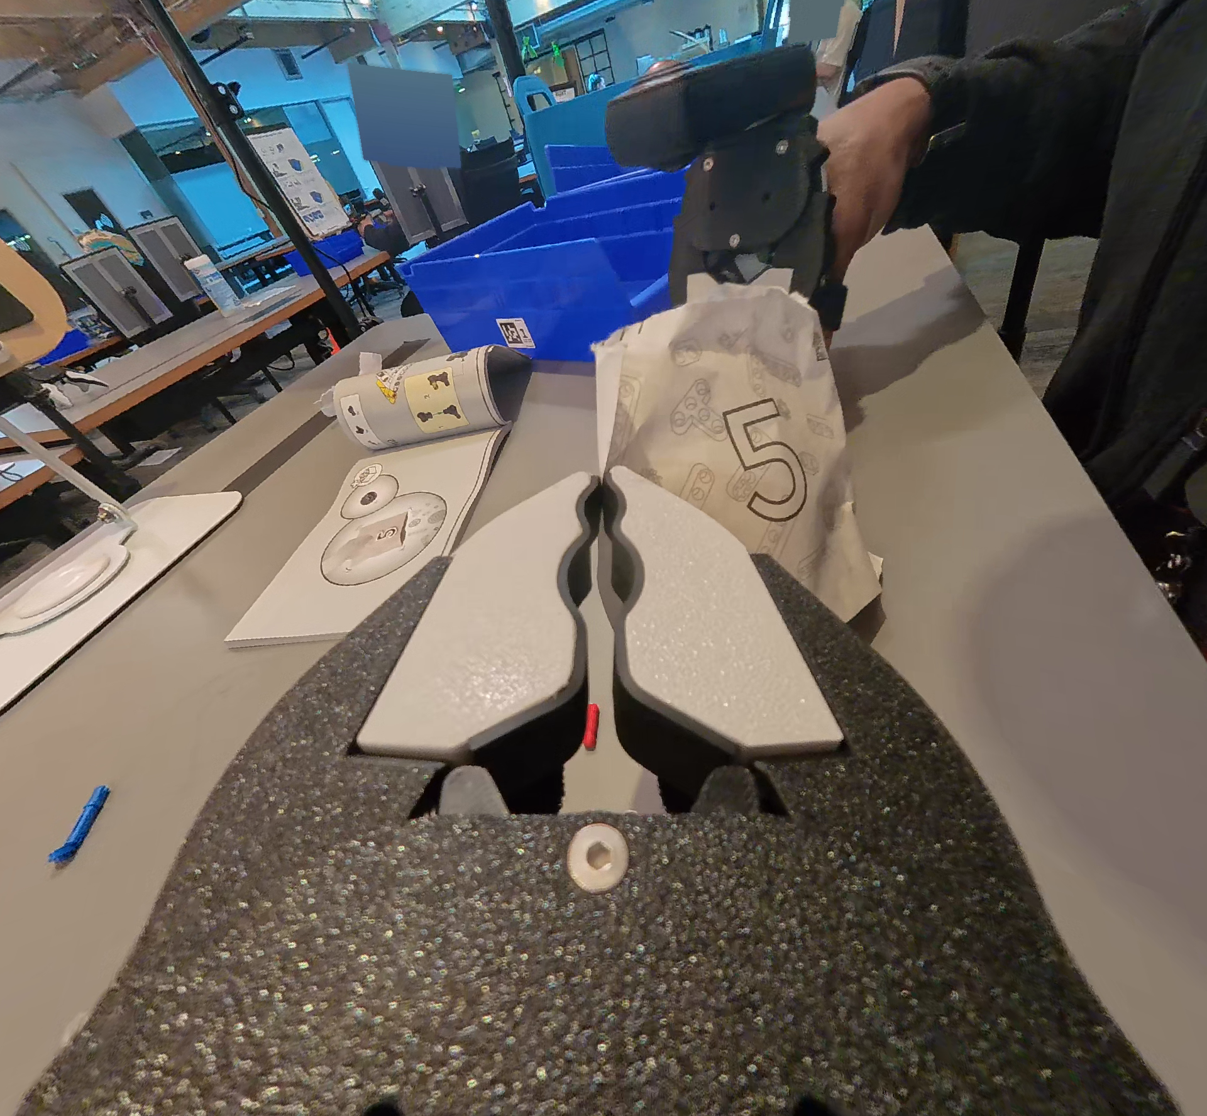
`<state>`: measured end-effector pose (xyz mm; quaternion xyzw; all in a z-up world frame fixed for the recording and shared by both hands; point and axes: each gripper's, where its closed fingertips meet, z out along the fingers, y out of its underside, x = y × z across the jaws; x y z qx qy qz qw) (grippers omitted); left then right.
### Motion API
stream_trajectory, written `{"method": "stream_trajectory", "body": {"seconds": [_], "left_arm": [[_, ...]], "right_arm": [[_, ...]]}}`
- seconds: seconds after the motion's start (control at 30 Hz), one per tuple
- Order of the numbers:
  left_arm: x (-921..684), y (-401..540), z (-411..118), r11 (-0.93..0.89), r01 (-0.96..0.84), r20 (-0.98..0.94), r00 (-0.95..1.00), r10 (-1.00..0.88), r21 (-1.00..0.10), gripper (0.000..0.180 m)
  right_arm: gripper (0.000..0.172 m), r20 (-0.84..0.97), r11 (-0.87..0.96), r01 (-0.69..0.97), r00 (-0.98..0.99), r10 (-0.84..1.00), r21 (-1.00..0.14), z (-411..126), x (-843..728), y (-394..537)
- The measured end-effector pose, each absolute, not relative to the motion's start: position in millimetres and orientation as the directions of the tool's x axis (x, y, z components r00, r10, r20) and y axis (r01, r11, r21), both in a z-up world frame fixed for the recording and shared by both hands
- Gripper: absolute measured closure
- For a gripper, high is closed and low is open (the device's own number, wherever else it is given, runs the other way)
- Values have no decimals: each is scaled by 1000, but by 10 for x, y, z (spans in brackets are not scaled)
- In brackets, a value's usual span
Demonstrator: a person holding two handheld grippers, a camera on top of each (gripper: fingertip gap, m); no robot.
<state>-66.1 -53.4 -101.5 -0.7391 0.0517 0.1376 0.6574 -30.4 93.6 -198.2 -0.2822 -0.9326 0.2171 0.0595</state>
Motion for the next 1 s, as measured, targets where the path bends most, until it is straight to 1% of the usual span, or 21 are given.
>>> {"method": "stream_trajectory", "body": {"seconds": [0.03,0.1,0.2,0.27,0.3,0.43,0.47,0.5,0.53,0.6,0.63,0.7,0.8,0.87,1.0], "left_arm": [[-657,-535,-1010,-128,-262,-276,955,105,-956,180],[-654,-538,-1010,-130,-270,-284,953,107,-954,180],[-658,-535,-1019,-135,-274,-289,951,108,-952,180],[-650,-531,-1019,-135,-276,-291,951,105,-952,180],[-647,-530,-1019,-136,-278,-293,950,105,-951,180],[-634,-527,-1010,-132,-283,-297,950,102,-950,180],[-632,-529,-1008,-131,-284,-298,949,101,-950,180],[-629,-532,-1006,-130,-285,-298,949,101,-950,180],[-630,-536,-1008,-130,-284,-298,949,101,-950,180],[-634,-547,-1015,-135,-285,-299,949,104,-949,180],[-632,-554,-1016,-133,-283,-298,949,105,-950,180],[-627,-577,-1018,-132,-281,-296,950,105,-951,180],[-621,-616,-1020,-133,-282,-297,949,108,-950,180],[-615,-637,-1000,-121,-278,-291,951,107,-953,180],[-617,-653,-987,-113,-272,-284,953,106,-955,180]], "right_arm": [[168,-17,743,496,-836,548,-450,-1962,-319,920],[168,-70,695,485,-843,534,-531,-1783,-353,819],[168,-171,566,444,-866,470,-695,-1240,-370,606],[168,-209,506,411,-888,409,-758,-924,-340,483],[168,-222,494,399,-899,378,-772,-825,-311,416],[168,-231,537,360,-928,294,-763,-815,-220,117],[165,-216,554,356,-928,304,-753,-865,-247,75],[155,-189,572,352,-927,325,-741,-918,-298,63],[150,-171,580,348,-926,338,-736,-954,-337,64],[147,-180,567,365,-917,356,-738,-983,-378,100],[143,-187,556,383,-907,377,-738,-1002,-406,150],[140,-187,547,424,-881,435,-722,-1102,-467,317],[131,-158,559,501,-820,550,-661,-1416,-551,614],[122,-156,578,532,-804,574,-619,-1635,-514,691],[119,-127,581,544,-786,605,-605,-1883,-564,713]]}}
